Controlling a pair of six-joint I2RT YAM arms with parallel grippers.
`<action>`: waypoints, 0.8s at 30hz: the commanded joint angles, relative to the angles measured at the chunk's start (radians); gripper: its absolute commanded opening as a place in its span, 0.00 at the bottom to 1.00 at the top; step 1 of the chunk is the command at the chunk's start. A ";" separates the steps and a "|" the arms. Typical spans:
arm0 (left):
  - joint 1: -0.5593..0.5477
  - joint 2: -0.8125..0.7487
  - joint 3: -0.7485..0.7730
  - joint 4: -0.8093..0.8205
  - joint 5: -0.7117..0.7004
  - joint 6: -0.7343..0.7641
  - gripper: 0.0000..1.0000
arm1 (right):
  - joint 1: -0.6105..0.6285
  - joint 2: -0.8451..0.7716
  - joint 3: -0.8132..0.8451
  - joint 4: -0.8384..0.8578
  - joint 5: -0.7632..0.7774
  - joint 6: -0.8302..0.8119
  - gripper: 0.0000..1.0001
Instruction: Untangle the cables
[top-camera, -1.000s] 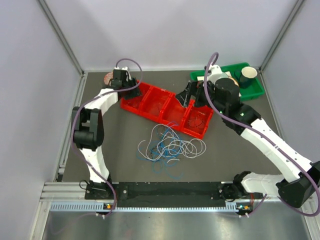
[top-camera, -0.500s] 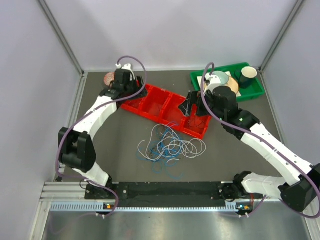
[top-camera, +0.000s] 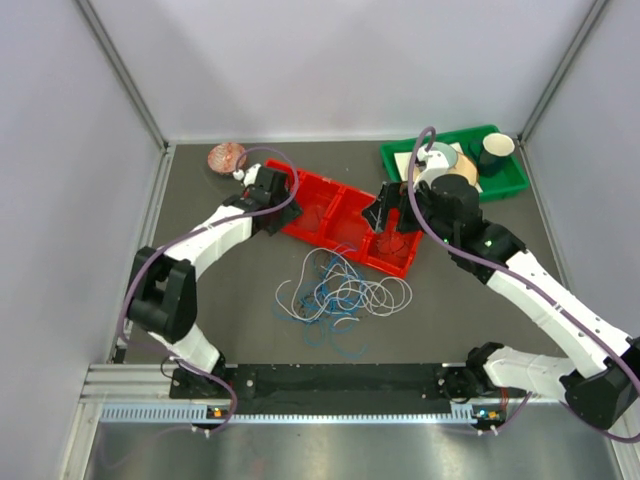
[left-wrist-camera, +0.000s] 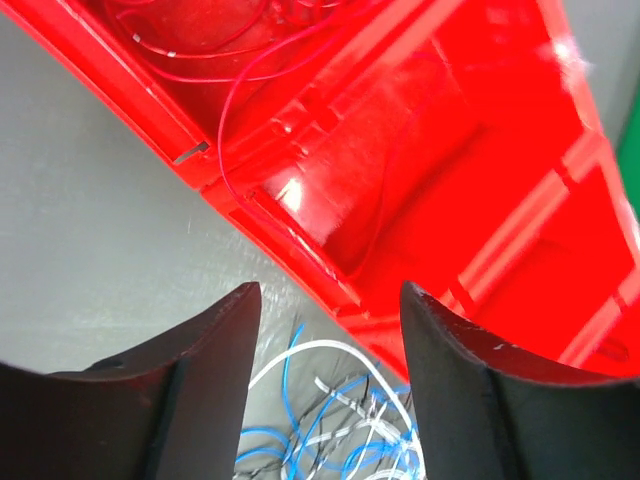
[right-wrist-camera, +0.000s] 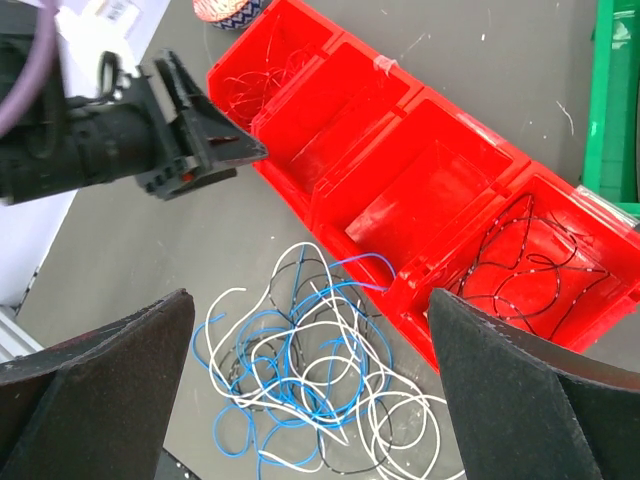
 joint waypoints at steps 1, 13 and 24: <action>-0.011 0.080 0.060 0.025 -0.058 -0.107 0.61 | -0.009 -0.024 -0.004 0.014 0.010 -0.012 0.99; -0.022 0.151 0.102 0.085 -0.026 -0.109 0.52 | -0.009 -0.040 -0.018 0.000 0.018 -0.021 0.99; -0.034 0.155 0.091 0.094 -0.046 -0.110 0.53 | -0.009 -0.042 -0.018 -0.005 0.018 -0.019 0.99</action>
